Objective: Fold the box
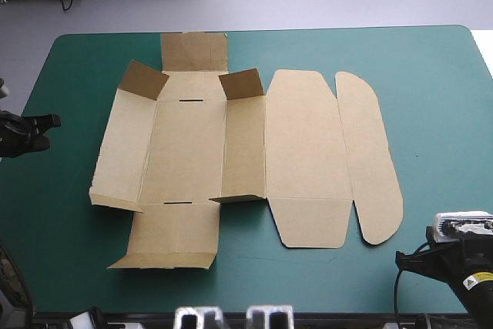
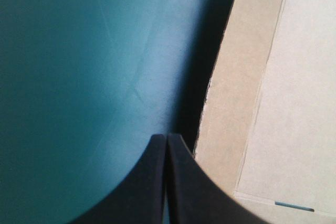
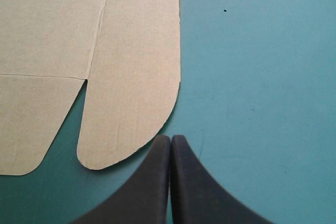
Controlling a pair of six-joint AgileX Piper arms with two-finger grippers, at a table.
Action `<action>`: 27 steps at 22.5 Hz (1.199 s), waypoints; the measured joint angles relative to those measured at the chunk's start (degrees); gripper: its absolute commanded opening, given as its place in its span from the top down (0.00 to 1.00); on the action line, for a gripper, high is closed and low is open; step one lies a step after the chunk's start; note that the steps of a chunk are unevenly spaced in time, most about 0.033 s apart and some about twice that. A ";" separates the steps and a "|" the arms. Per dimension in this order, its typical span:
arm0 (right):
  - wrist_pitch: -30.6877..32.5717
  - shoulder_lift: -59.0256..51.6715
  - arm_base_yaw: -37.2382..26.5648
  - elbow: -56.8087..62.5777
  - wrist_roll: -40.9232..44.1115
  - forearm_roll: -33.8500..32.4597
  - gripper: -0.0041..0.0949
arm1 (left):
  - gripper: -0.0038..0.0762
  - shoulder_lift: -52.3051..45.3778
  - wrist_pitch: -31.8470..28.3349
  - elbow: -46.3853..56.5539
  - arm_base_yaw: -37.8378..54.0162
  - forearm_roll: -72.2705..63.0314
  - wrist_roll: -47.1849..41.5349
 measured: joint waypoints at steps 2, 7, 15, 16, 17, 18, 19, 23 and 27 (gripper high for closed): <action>0.00 0.00 0.00 0.00 0.00 0.00 0.97 | 0.88 1.46 0.23 0.00 -0.28 -0.13 0.86; 0.00 0.00 0.00 0.00 0.00 0.00 0.97 | 0.36 5.32 0.30 -0.05 -5.71 0.68 3.50; 0.00 0.00 0.00 0.00 0.00 0.00 0.97 | 0.23 11.69 0.12 -0.05 -9.38 1.17 3.64; 0.00 0.00 0.00 0.00 0.00 0.00 0.97 | 0.24 12.46 0.12 -0.05 -9.38 0.81 3.64; 0.00 0.00 0.00 0.00 0.00 0.00 0.97 | 0.25 13.64 -0.08 0.14 -9.38 -1.11 3.64; 0.00 0.00 0.00 0.00 0.00 0.00 0.97 | 0.25 14.24 -0.31 0.53 -9.38 -2.48 3.64; 0.00 0.00 0.00 0.00 0.00 0.00 0.97 | 0.25 15.34 -0.57 1.61 -9.38 -4.79 3.64; 0.00 0.00 0.00 0.00 0.05 0.00 0.97 | 0.25 17.01 -0.88 4.74 -9.38 -7.07 4.59; 0.00 0.00 0.00 0.00 0.05 0.00 0.97 | 0.25 17.12 -0.99 8.29 -9.38 -8.36 6.48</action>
